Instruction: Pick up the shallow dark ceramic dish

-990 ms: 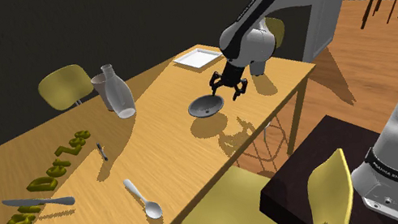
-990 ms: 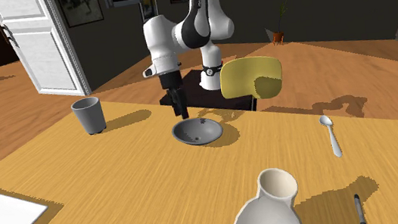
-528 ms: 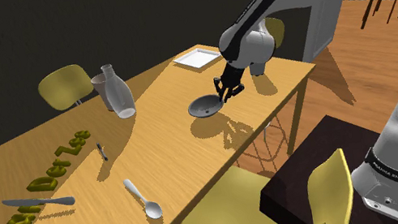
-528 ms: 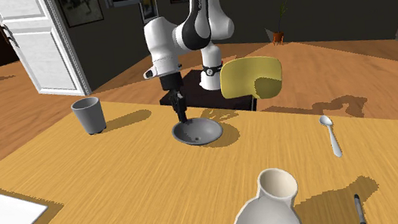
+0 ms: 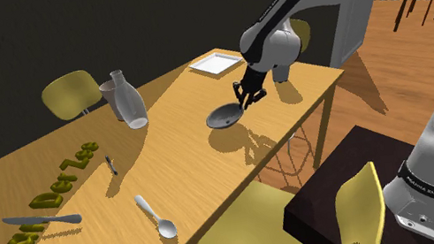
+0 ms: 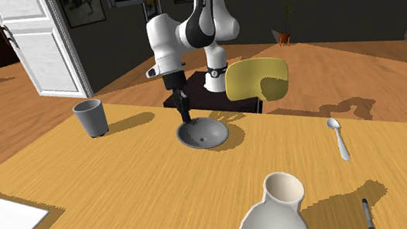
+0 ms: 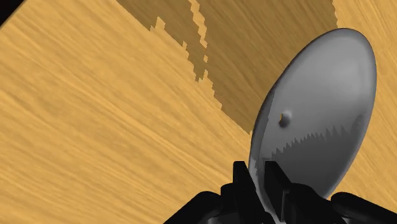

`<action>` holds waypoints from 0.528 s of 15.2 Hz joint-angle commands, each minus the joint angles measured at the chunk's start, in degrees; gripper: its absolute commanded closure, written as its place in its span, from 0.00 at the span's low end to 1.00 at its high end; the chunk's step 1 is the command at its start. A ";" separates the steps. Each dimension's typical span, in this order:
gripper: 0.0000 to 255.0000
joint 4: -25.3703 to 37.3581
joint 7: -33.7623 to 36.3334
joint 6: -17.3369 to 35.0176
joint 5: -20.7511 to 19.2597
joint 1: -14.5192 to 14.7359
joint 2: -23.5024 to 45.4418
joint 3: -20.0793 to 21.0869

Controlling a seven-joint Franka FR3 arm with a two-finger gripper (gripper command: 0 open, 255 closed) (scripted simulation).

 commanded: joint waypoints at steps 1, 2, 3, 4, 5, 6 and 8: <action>1.00 0.09 1.36 -1.17 -1.26 0.15 -1.21 -0.29; 1.00 0.15 1.98 -1.79 -1.86 0.18 -1.83 -0.43; 1.00 0.23 2.59 -2.42 -2.45 0.20 -2.44 -0.57; 1.00 0.32 3.19 -3.05 -3.02 0.21 -3.04 -0.69; 1.00 0.43 3.77 -3.69 -3.58 0.22 -3.63 -0.80; 1.00 0.55 4.33 -4.33 -4.12 0.21 -4.20 -0.90; 1.00 0.84 5.42 -5.64 -5.16 0.19 -5.33 -1.07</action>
